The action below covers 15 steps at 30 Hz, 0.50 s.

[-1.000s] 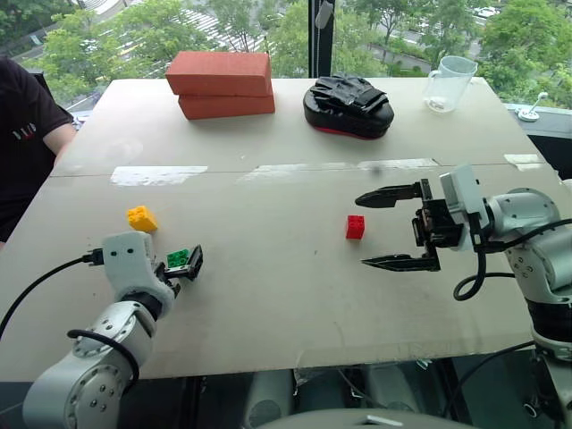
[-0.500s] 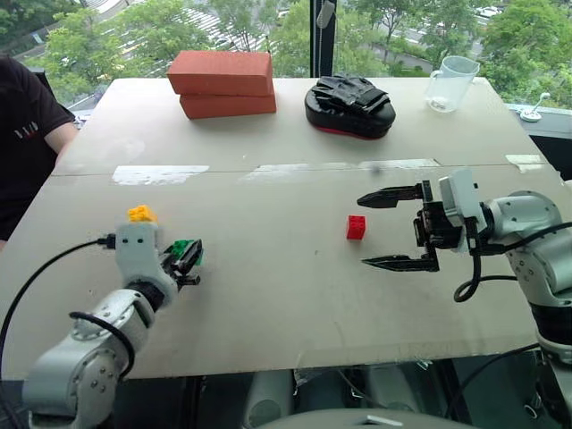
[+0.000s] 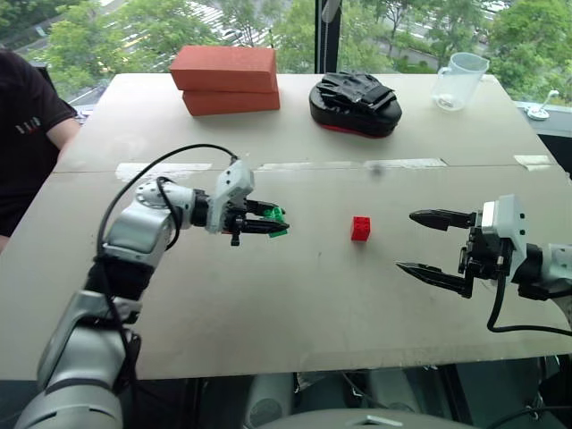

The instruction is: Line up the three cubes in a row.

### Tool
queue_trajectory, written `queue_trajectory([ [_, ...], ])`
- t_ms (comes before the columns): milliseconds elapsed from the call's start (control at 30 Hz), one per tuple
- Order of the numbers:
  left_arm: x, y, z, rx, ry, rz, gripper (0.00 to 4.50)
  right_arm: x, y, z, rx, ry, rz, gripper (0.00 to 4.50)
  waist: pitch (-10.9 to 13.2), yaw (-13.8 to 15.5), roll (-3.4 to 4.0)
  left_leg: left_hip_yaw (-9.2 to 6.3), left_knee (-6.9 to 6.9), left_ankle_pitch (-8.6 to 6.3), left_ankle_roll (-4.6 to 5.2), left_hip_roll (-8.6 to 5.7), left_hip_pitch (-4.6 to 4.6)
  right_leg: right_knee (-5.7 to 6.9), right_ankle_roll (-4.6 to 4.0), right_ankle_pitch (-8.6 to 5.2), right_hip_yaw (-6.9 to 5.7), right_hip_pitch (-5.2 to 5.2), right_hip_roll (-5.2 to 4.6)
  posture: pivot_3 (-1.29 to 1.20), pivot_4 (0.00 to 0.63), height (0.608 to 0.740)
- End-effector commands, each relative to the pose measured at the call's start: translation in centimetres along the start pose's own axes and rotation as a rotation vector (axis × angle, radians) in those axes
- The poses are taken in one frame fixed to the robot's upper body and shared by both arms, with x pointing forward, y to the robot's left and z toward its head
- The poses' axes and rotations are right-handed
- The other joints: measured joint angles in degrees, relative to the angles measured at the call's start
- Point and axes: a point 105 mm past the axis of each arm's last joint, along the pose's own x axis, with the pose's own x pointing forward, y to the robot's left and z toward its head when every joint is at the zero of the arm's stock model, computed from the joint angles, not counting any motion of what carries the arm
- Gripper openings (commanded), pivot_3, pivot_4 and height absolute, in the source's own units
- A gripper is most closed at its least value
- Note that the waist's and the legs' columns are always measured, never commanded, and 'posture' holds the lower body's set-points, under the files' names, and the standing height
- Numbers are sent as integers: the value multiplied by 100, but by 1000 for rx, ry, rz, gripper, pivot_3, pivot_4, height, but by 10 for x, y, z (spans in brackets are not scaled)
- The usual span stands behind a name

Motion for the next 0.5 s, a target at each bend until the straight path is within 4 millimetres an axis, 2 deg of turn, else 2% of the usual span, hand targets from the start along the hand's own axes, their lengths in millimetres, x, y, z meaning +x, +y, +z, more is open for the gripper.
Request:
queue_trajectory([
  [33, 15, 10, 8, 92, 32, -51, 1307, -4, 2, 11, -52, -13, -42, 4500, 7, 4, -13, -2, 0, 0, 0, 2, -1, 0, 1, -1, 1, -1, 3, 0, 150, 740],
  [200, 37, 15, 11, 162, 55, -110, 1307, -5, 7, 7, -41, 2, -64, 4500, 10, -17, -20, -9, 2, -1, 2, 5, -2, 0, 3, -2, 6, 0, 6, 0, 150, 740],
  [500, 46, 24, 15, 227, 106, -99, 1307, -6, 9, 6, -33, 28, -68, 4500, 12, -60, -24, -20, 6, -1, 3, 8, -1, 4, 5, -1, 5, 2, 5, 0, 150, 740],
])
